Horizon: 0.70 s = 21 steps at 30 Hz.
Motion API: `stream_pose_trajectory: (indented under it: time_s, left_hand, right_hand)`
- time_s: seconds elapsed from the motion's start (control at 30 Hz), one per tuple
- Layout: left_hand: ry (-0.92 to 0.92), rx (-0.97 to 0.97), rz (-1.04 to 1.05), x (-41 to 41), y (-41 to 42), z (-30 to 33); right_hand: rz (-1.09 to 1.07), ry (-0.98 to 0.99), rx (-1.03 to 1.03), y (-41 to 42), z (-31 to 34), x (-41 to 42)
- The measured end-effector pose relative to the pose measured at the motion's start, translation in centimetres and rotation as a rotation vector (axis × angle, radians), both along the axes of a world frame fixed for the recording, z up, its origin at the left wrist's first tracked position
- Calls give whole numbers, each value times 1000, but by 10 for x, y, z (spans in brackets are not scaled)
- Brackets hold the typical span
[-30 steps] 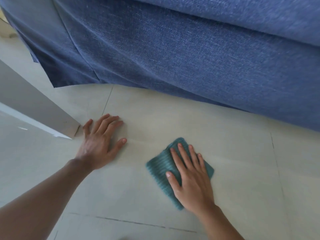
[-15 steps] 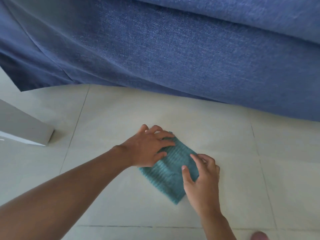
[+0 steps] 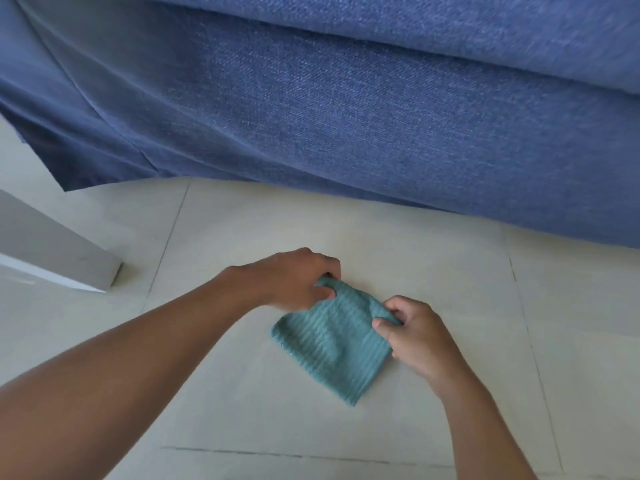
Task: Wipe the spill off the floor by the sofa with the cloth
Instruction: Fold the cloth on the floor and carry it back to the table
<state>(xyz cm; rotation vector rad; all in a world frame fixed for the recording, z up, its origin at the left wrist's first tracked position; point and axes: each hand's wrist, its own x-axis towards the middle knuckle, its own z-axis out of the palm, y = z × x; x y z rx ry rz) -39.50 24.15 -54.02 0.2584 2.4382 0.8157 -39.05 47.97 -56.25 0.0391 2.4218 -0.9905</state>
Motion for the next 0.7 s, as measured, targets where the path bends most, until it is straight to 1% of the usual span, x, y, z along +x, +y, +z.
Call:
stream_pose_trajectory:
  time_s: [0.03,0.07,0.2,0.23,0.3,0.33,0.4,0.47,0.53,0.57,0.7]
  left_hand:
    - [35,30,15,-3,-5,6]
    - [102,56,39,-6,-9,12]
    - [461,189,232,-10,-28,36]
    - [527,183,243,-8,-32,39]
    - [605,106,227,0,-36,37]
    - [612,66,218,5,-36,31]
    - [571,-13,151,18,-35,12]
    - [474,-113,9,34,-36,-8]
    - [405,-158,-70,48,-38,-22]
    - [410,-138,-57,52,-40,-26]
    - [464,-67,88,50,-32,-30]
  right_hand:
    - [24,23,-26,-2,9,-9]
    - [31,87,-67,-5,17,-18]
    - [-16,391,-296,-21,55,-41]
    - [-8,442,-311,-24,58,-43]
    - [24,499,-301,-30,53,-45]
    - [47,503,-281,-31,45,-43]
    - [123,482,-211,-31,23,-33]
    - [190,444,-156,-27,1,-17]
    - [206,394,-170,-24,-13,-1]
    - [196,392,-175,-23,-17,3]
    - [143,489,-130,-26,-26,-2]
